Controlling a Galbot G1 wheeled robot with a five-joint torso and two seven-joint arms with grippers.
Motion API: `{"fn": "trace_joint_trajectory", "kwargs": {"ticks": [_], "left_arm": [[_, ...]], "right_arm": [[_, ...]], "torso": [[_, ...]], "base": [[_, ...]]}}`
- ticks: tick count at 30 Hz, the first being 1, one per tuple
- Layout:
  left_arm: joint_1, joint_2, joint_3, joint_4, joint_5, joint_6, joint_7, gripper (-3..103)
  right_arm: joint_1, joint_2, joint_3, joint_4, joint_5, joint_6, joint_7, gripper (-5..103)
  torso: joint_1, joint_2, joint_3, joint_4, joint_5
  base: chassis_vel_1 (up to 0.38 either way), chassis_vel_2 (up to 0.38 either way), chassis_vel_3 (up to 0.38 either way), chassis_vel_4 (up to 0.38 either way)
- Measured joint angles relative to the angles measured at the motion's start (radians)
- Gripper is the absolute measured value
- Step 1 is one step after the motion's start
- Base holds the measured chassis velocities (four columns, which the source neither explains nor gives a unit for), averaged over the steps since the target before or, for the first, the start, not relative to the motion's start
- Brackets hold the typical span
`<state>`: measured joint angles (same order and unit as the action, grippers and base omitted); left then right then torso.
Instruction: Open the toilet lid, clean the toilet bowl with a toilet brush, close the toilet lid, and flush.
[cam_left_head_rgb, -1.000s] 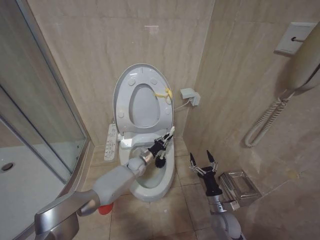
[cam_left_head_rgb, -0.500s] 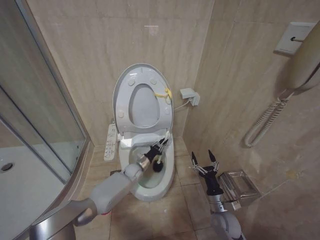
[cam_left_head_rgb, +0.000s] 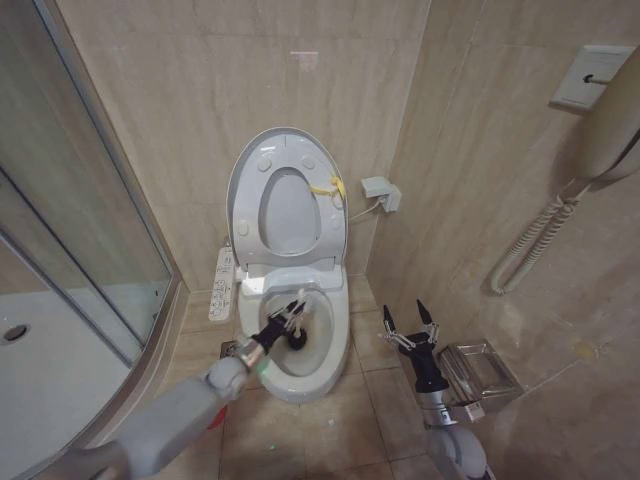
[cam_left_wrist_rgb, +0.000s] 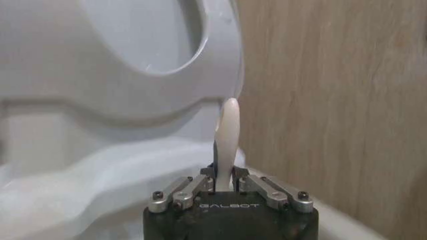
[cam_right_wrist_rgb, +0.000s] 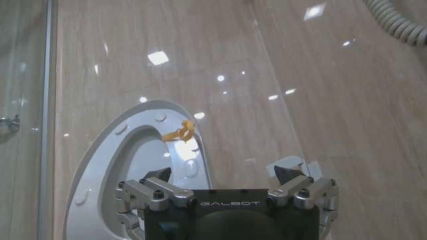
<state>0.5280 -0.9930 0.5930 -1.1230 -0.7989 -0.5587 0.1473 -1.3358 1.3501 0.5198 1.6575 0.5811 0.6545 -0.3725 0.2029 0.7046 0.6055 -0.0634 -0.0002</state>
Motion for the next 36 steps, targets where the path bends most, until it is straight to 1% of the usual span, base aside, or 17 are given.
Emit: {"fn": "trace_joint_trajectory", "kwargs": {"ticks": [3,4,5,8,9,11,14,15,18,20,21,22,23,27,30,34,36], "left_arm": [[0.011,0.02,-0.004,-0.002,0.001,0.005,-0.004,16],[0.008,0.02,0.001,0.002,0.001,0.007,-0.005,16],[0.008,0.02,0.001,0.002,0.001,0.007,-0.005,16],[-0.026,-0.024,0.0,0.023,0.004,0.01,-0.007,16],[-0.044,-0.06,-0.012,0.028,0.004,0.011,-0.007,16],[-0.052,-0.077,-0.018,0.029,0.004,0.011,-0.006,16],[-0.084,-0.165,-0.051,0.025,0.003,0.01,0.001,16],[-0.084,-0.165,-0.051,0.025,0.003,0.01,0.001,16],[-0.072,-0.204,-0.087,0.043,0.013,-0.001,0.015,16],[-0.06,-0.21,-0.096,0.06,0.02,-0.006,0.022,16],[-0.029,-0.213,-0.106,0.101,0.033,-0.016,0.039,15],[-0.029,-0.213,-0.106,0.101,0.033,-0.016,0.039,15],[-0.006,-0.212,-0.111,0.127,0.042,-0.026,0.052,15],[-0.001,-0.217,-0.105,0.132,0.044,-0.027,0.056,15],[-0.06,-0.264,-0.1,0.113,0.034,-0.026,0.044,15],[-0.087,-0.296,-0.102,0.119,0.019,-0.027,0.041,15],[-0.086,-0.297,-0.101,0.128,0.018,-0.026,0.041,15]], "right_arm": [[-0.004,-0.003,-0.002,0.004,0.001,0.001,-0.002,100],[-0.007,-0.005,-0.002,0.006,0.002,0.002,-0.004,100],[-0.007,-0.005,-0.002,0.006,0.002,0.002,-0.004,100],[-0.015,-0.012,-0.012,0.01,0.007,0.003,-0.007,100],[-0.013,-0.017,-0.018,0.01,0.008,0.003,-0.008,100],[-0.01,-0.019,-0.021,0.01,0.008,0.003,-0.008,100],[0.004,-0.021,-0.033,0.006,0.006,0.003,-0.012,100],[0.004,-0.021,-0.033,0.006,0.006,0.003,-0.012,100],[0.013,-0.017,-0.043,0.005,0.002,0.003,-0.014,100],[0.016,-0.015,-0.044,0.005,0.001,0.003,-0.014,100],[0.021,-0.012,-0.049,0.004,-0.001,0.003,-0.015,100],[0.021,-0.012,-0.049,0.004,-0.001,0.003,-0.015,100],[0.021,-0.011,-0.052,0.004,-0.003,0.003,-0.016,100],[0.021,-0.012,-0.053,0.003,-0.003,0.003,-0.017,100],[0.018,-0.01,-0.048,0.001,-0.004,0.004,-0.018,100],[0.009,-0.008,-0.044,0.004,-0.004,0.009,-0.02,100],[0.006,-0.008,-0.043,0.005,-0.003,0.01,-0.021,100]], "torso": [[0.0,0.0,0.0,0.0001,0.0],[0.0,0.0,0.0,-0.0005,0.0],[0.0,0.0,0.0,-0.0005,0.0],[0.0,0.0,0.0,-0.0007,0.0003],[0.0,0.0,0.0,-0.0011,0.0001],[0.0,0.0,0.0,-0.0012,0.0001],[0.0,0.0,0.0,-0.0016,0.0002],[0.0,0.0,0.0,-0.0016,0.0002],[0.0,0.0,0.0,-0.0014,0.0005],[0.0,0.0,0.0,-0.0011,0.0005],[0.0,0.0,0.0,0.0,0.0003],[0.0,0.0,0.0,0.0,0.0003],[0.0,0.0,0.0,0.0007,0.0003],[0.0,0.0,0.0,0.0006,0.0005],[0.0,0.0,0.0,-0.0015,0.0003],[0.0,0.0,0.0,-0.0017,0.0004],[0.0,0.0,0.0,-0.0016,0.0002]], "base": [[0.0,0.0,0.0,0.0],[0.0,0.0,0.0,0.0],[0.0,0.0,0.0,0.0],[0.0,0.0,0.0,0.0],[0.0,0.0,0.0,0.0],[0.0,0.0,0.0,0.0],[0.0,0.0,0.0,0.0],[0.0,0.0,0.0,0.0],[0.0,0.0,0.0,0.0],[0.0,0.0,0.0,0.0],[0.0,0.0,0.0,0.0],[0.0,0.0,0.0,0.0],[0.0,0.0,0.0,0.0],[0.0,0.0,0.0,0.0],[0.0,0.0,0.0,0.0],[0.0,0.0,0.0,0.0],[0.0,0.0,0.0,0.0]]}}
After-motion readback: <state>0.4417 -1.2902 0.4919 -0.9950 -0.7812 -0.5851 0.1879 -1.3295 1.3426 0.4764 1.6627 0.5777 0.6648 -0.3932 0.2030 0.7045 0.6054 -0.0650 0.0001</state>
